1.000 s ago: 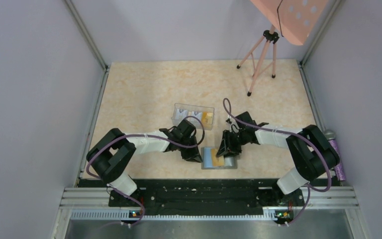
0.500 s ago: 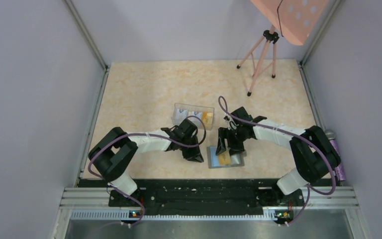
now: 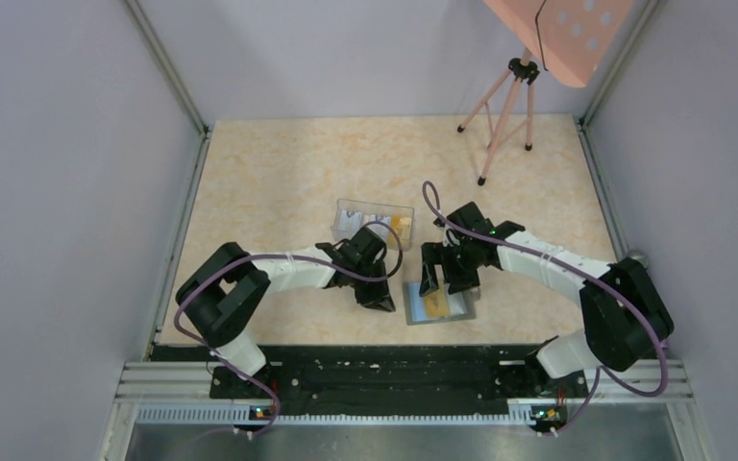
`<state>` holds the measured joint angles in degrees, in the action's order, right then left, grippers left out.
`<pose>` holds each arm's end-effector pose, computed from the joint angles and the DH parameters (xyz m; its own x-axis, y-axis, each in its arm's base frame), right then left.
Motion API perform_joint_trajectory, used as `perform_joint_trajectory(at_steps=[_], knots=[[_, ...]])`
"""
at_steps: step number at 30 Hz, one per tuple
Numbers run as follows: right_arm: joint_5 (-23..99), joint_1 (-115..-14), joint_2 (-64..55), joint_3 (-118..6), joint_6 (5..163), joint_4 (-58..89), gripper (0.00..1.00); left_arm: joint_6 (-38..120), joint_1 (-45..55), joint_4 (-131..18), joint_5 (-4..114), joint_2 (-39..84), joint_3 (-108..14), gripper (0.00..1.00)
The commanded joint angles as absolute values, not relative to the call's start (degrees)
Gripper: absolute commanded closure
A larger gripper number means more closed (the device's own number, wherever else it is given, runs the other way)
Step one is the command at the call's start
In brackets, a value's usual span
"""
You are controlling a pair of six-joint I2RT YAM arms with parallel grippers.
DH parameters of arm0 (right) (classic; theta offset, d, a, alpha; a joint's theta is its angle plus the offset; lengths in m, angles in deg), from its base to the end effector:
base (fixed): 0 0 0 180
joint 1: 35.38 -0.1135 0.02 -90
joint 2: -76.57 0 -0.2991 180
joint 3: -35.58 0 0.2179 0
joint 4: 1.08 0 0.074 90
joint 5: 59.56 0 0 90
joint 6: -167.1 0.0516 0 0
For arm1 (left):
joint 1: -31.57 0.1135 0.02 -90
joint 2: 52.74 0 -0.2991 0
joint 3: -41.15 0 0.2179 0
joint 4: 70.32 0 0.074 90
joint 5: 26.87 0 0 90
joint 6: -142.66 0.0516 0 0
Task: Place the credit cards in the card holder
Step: Insert the credit card into the card holder.
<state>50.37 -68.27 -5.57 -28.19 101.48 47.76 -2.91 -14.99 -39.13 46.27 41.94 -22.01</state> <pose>0.1864 0.1415 0.2282 -0.9616 -0.1597 -0.2231 -0.2464 0.8604 0.4461 0.1863 -0.2185 0.1880 -0.9941 -0.0983 -0.0466 -0.0594 0.8497 -0.5239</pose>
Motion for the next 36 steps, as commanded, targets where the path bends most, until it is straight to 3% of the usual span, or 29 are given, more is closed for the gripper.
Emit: perform_joint_trajectory(at_steps=[1, 15, 18, 25, 36], knots=[[47.47, -69.0, -4.29, -29.25, 100.72, 48.85, 0.2, -1.27, -15.31, -37.99, 48.56, 44.22, -24.48, 0.82], [52.52, -69.07, -10.6, -25.93, 101.98, 43.18, 0.32, -0.95, -16.11, -37.98, 47.33, 47.89, -26.8, 0.82], [54.34, -69.13, -10.88, -26.06, 102.26, 42.33, 0.39, -0.95, -16.23, -37.99, 47.4, 47.93, -26.86, 0.82], [57.87, -70.11, -10.86, -26.3, 104.62, 40.4, 0.65, -0.99, -16.37, -37.78, 47.47, 47.84, -27.11, 0.83], [62.25, -73.0, -13.33, -24.06, 111.33, 34.08, 0.69, -0.4, -16.33, -34.02, 51.02, 45.35, -28.41, 0.83]])
